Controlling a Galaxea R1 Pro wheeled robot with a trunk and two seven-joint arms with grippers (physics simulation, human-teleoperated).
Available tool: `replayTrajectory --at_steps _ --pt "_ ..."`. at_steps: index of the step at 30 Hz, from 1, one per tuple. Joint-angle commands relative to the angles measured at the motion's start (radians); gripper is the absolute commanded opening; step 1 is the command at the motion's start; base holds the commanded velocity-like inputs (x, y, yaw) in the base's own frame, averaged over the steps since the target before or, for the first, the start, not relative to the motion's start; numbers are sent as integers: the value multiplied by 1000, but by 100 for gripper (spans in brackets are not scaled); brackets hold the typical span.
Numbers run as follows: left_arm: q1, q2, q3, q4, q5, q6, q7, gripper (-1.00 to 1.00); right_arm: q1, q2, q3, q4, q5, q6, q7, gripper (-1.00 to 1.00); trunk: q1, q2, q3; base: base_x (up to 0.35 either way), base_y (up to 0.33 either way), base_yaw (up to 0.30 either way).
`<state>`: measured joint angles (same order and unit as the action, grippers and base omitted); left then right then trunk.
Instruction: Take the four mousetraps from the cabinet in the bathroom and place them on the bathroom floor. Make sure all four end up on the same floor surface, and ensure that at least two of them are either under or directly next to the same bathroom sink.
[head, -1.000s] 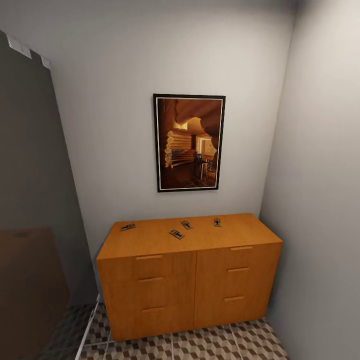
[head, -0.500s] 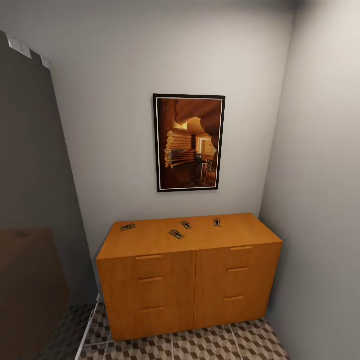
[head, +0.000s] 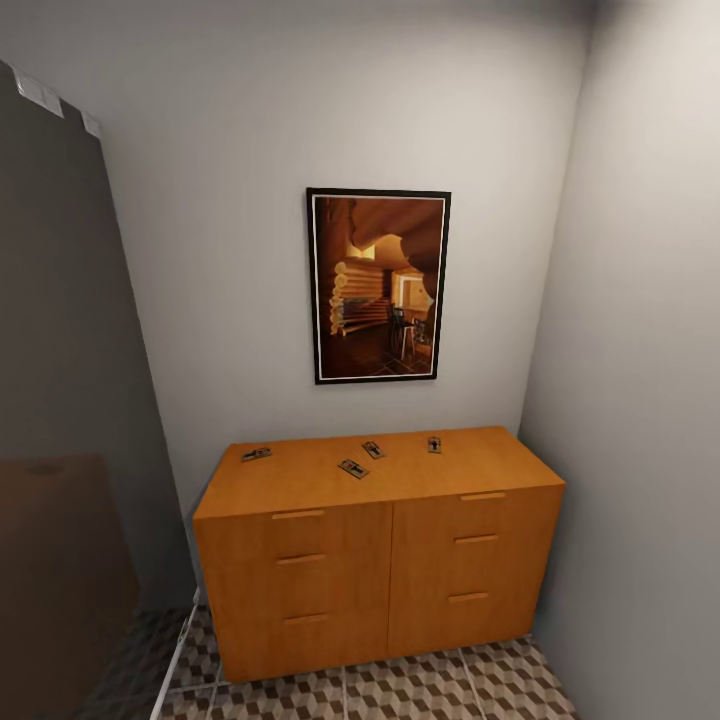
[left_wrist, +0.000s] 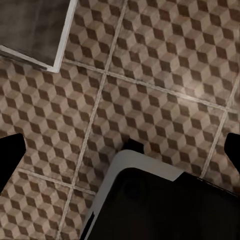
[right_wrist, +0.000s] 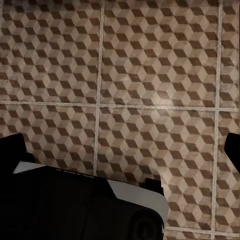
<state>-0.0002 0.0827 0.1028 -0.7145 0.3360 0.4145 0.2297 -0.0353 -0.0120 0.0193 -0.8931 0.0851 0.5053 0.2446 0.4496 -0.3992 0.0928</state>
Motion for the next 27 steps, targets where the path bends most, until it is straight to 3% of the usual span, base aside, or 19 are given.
replayTrajectory --at_steps 1,3,4,11,13,17,22,27 --pt "0 0 0 -55 11 25 12 100 0 -1 1 -58 7 38 12 100 0 -1 -1 0 0 0" --pt "0 0 0 -114 11 63 15 100 0 -1 1 -110 6 70 16 100 0 -1 -1 0 0 0" --pt "0 0 0 -176 11 115 18 100 0 -1 1 -156 5 103 18 100 0 -1 -1 0 0 0" --pt "-2 -2 1 -407 11 335 24 100 -18 -2 1 -284 3 255 22 100 0 -1 -1 0 0 0" --pt "-4 -3 1 -451 11 371 25 100 -33 -2 1 -304 2 284 23 100 0 -1 -1 0 0 0" --pt "-20 -4 0 -503 11 416 26 100 -61 -2 0 -321 1 316 24 100 0 -1 -1 0 0 0" --pt "-87 -5 0 -552 12 507 26 100 -113 -4 0 -333 -1 373 38 100 0 -1 -1 0 0 0" --pt "-133 -6 0 -565 12 557 26 100 -166 -15 0 -337 -6 434 72 100 0 -1 -1 0 0 0"
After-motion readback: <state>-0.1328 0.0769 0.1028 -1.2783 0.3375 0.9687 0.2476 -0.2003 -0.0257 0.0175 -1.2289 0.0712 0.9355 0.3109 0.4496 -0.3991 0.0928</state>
